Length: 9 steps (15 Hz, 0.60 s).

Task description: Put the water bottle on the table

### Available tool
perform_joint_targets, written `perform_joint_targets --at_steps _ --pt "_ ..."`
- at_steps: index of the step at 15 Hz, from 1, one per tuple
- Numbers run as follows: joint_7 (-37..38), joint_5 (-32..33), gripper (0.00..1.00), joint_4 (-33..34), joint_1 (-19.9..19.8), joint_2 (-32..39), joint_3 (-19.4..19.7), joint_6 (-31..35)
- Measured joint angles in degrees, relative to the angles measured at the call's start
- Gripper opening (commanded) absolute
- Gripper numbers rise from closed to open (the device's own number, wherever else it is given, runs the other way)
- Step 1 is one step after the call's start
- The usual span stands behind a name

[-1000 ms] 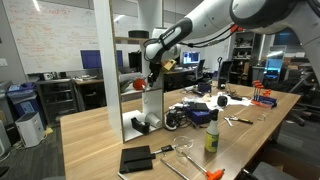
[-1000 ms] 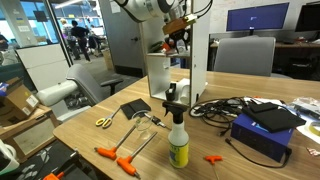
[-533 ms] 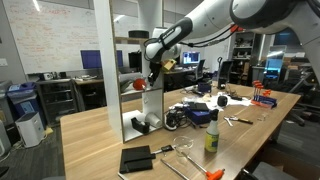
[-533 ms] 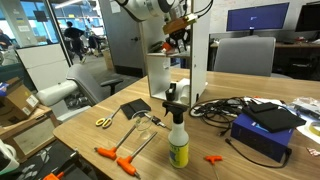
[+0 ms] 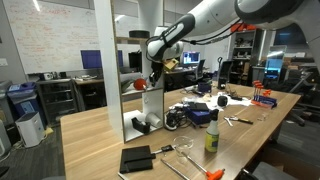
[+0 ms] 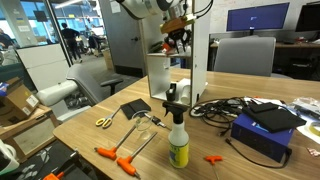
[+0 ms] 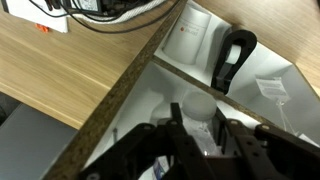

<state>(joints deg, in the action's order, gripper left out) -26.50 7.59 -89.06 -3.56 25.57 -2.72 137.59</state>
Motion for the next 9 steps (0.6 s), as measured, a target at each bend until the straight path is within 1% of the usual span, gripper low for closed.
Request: perform_joint_targets --at_steps 3,6,9 --pt "2.79 -0.04 0.15 -5.74 -0.81 -4.74 1.62 -1.4" --pt "3.94 -0.38 0.15 -12.42 -2.49 -10.29 3.51 -1.89" --pt "5.72 -0.37 0.15 -19.29 -2.89 -16.36 5.33 -2.54"
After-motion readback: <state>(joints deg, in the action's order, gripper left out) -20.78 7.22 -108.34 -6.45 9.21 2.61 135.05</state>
